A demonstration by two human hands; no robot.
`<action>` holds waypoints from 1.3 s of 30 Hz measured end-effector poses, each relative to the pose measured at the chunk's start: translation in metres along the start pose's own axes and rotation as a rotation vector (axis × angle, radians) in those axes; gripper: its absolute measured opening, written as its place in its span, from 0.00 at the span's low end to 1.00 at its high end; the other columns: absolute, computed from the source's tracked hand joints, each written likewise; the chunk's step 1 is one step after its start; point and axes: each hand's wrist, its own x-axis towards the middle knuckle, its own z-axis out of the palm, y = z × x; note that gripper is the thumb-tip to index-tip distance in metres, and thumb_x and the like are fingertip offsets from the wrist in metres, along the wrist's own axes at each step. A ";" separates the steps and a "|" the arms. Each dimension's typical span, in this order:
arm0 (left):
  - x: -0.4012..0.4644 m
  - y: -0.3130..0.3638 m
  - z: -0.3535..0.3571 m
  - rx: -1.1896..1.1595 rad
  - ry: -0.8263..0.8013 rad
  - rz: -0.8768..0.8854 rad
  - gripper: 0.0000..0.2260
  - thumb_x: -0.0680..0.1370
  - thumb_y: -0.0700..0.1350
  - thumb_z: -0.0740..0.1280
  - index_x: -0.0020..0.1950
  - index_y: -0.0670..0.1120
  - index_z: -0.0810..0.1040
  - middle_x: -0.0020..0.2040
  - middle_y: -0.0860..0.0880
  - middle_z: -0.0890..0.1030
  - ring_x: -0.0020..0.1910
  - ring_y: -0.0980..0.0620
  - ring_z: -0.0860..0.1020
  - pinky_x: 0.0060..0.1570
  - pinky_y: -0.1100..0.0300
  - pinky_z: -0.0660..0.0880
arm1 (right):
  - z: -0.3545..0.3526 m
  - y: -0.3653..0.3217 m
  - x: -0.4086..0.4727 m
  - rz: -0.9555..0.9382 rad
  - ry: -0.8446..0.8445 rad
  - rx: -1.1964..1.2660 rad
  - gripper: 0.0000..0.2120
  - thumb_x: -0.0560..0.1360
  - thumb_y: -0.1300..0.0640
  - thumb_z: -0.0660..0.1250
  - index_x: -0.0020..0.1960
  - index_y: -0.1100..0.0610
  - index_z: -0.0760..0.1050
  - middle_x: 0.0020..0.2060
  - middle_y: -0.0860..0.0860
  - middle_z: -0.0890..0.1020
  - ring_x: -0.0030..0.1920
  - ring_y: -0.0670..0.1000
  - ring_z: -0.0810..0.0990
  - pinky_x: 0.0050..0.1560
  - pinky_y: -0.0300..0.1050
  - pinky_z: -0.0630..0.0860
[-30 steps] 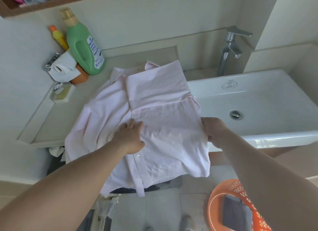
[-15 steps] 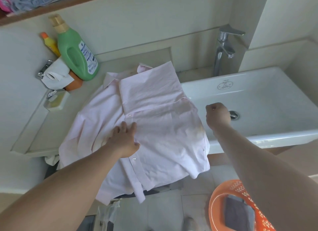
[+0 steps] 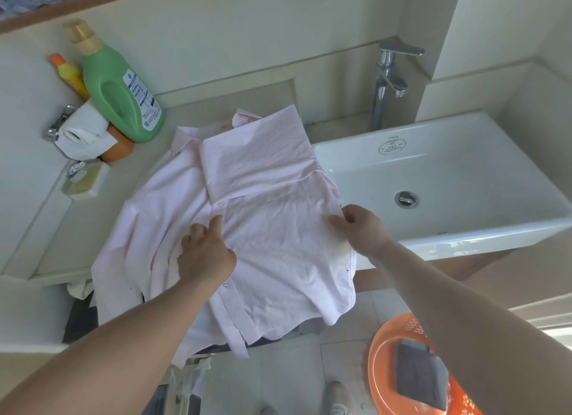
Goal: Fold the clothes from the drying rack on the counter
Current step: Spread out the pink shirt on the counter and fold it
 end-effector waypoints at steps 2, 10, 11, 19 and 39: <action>0.000 -0.002 0.001 0.004 -0.019 0.001 0.30 0.75 0.41 0.62 0.75 0.57 0.59 0.64 0.47 0.64 0.61 0.42 0.65 0.53 0.51 0.71 | -0.002 0.001 0.000 -0.014 0.064 -0.105 0.14 0.80 0.51 0.65 0.39 0.56 0.71 0.33 0.48 0.73 0.34 0.52 0.70 0.33 0.44 0.67; -0.004 -0.001 0.008 0.040 -0.055 0.037 0.32 0.77 0.46 0.63 0.79 0.56 0.55 0.68 0.50 0.62 0.66 0.43 0.60 0.56 0.52 0.72 | 0.001 0.012 -0.008 0.079 -0.037 -0.151 0.01 0.77 0.57 0.68 0.47 0.54 0.77 0.39 0.48 0.79 0.40 0.52 0.76 0.36 0.44 0.70; -0.005 -0.003 0.007 0.029 -0.063 0.059 0.32 0.77 0.46 0.63 0.80 0.56 0.55 0.69 0.50 0.62 0.67 0.42 0.60 0.60 0.51 0.72 | -0.001 0.014 -0.007 0.084 0.018 -0.186 0.02 0.76 0.58 0.68 0.48 0.54 0.78 0.40 0.49 0.80 0.42 0.53 0.77 0.38 0.44 0.71; -0.009 -0.058 -0.024 -0.289 0.112 0.102 0.17 0.75 0.40 0.64 0.64 0.48 0.74 0.59 0.49 0.76 0.62 0.45 0.74 0.57 0.51 0.74 | 0.045 -0.050 -0.003 -0.166 0.305 -0.357 0.23 0.74 0.60 0.64 0.69 0.50 0.71 0.67 0.55 0.71 0.66 0.61 0.67 0.69 0.56 0.65; 0.109 -0.274 -0.071 -0.450 -0.024 -0.238 0.17 0.80 0.40 0.59 0.68 0.39 0.73 0.60 0.43 0.78 0.58 0.40 0.78 0.56 0.51 0.76 | 0.341 -0.221 0.032 -0.431 -0.219 -0.742 0.22 0.78 0.51 0.64 0.71 0.50 0.68 0.72 0.51 0.67 0.70 0.57 0.67 0.68 0.51 0.66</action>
